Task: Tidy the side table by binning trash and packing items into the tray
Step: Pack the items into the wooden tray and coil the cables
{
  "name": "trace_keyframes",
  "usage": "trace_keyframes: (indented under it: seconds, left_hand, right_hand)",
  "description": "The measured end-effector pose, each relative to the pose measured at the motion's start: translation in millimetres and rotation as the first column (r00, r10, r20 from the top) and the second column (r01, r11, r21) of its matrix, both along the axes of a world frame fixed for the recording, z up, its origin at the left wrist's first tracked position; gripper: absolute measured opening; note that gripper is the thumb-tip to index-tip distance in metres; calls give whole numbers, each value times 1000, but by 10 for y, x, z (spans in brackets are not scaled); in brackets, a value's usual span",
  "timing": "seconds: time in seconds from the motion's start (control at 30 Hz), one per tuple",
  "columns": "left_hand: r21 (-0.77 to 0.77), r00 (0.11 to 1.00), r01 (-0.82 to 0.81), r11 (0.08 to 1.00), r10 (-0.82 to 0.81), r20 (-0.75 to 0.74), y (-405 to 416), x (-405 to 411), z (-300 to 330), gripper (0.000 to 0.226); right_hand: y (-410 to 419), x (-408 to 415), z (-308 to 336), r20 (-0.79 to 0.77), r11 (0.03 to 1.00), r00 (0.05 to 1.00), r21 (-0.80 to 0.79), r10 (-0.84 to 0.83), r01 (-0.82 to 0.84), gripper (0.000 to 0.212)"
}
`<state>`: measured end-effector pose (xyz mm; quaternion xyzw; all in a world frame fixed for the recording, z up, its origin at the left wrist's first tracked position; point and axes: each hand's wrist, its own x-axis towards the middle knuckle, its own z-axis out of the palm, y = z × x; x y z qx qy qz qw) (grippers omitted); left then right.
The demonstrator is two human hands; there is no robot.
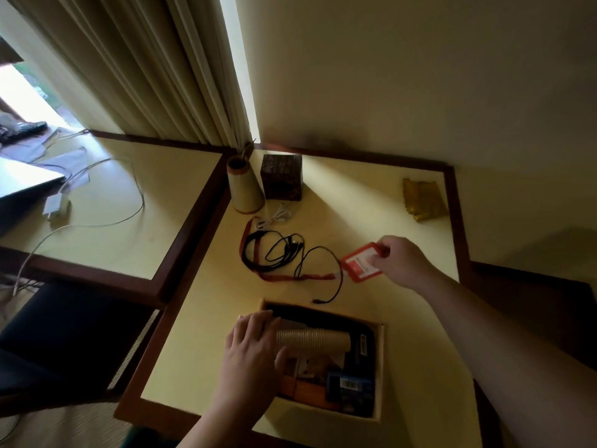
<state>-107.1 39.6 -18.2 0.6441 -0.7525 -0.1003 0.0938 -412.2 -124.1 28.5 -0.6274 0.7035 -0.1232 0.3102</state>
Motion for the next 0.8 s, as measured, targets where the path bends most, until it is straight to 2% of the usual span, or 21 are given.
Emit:
trace_keyframes:
  seconds: [0.17,0.3,0.4,0.5,0.67,0.73,0.8]
  left_hand:
    - [-20,993,114,993,-115,-16,-165,1,37,65]
    - [-59,982,186,981,-187,1,-274,41,28,61]
    - [-101,976,198,975,-205,-66,-410,31,148,60]
    - [-160,964,145,976,-176,-200,-682,-92,588,58]
    - [-131,892,92,987,-140,-431,-1345,-490,1840,93]
    - [-103,848,131,986,-165,-503,-1603,-635,2293,101]
    - [-95,761,175,980,-195,-618,-1804,-742,2681,101]
  right_hand:
    - [64,17,1154,41,980,999,-196,31,-22,22]
    - [145,126,1956,-10,932,1000,-362,22,-24,19]
    - [221,211,2442,-22,879,1000,-477,6,-16,13]
    - [246,277,2917,2,805,1000,-593,-31,26,14]
    - [214,399,3719,27,703,999,-709,-43,50,13]
    - [196,456,4008,81,656,996,-751,-28,80,14]
    - [184,487,4256,177,603,984,-787,18,131,12]
